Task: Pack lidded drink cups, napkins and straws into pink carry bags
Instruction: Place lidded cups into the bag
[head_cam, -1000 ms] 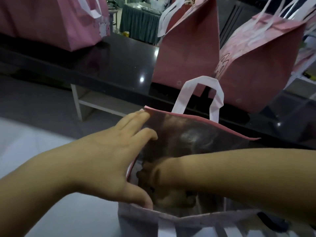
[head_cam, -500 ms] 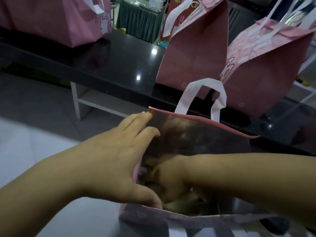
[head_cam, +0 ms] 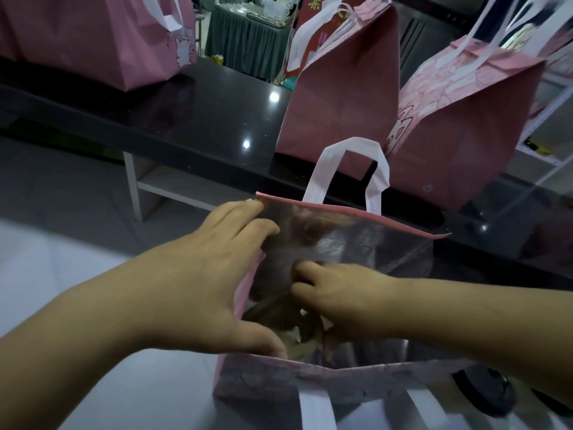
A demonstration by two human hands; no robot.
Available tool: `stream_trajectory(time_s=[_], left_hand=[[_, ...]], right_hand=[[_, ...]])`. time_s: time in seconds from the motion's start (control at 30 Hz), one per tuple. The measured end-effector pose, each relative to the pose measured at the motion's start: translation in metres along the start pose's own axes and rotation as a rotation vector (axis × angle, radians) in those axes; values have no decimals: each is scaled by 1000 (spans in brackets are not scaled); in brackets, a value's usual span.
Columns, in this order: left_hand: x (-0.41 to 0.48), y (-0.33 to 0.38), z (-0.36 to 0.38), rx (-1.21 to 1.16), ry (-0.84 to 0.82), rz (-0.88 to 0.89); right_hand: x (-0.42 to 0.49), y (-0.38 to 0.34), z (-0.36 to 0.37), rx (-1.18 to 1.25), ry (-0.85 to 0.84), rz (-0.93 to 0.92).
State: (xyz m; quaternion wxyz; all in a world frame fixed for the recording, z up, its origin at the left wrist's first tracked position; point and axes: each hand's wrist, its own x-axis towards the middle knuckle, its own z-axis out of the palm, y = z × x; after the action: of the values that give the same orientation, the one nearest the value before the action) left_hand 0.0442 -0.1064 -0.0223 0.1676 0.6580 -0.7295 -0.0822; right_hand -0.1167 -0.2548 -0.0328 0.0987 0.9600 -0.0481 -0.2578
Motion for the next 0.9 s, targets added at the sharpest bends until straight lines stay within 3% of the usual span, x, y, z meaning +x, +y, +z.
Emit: stream_trajectory(time_s=[0.07,0.2,0.33,0.5,0.73,0.83,0.9], left_hand=[[3,-3,2,-14,-83,-84],[3,-6,6,13,85,-66],[7,3,0,97,186,-16],[14,24,-14,96,246,85],[36,86,-28,117,268,232],[45,121,-18,152,284,305],[50,140,-9,156,278,330]], right_hand=[[1,1,6,11,-75,29],[-5,11,6,89,-204,70],[-22,17,2,167,-184,100],[-66,21,-5,187,198,170],[-164,15,15,462,822,372],[-197,15,48,575,914,540],[-212,18,74,622,847,647]])
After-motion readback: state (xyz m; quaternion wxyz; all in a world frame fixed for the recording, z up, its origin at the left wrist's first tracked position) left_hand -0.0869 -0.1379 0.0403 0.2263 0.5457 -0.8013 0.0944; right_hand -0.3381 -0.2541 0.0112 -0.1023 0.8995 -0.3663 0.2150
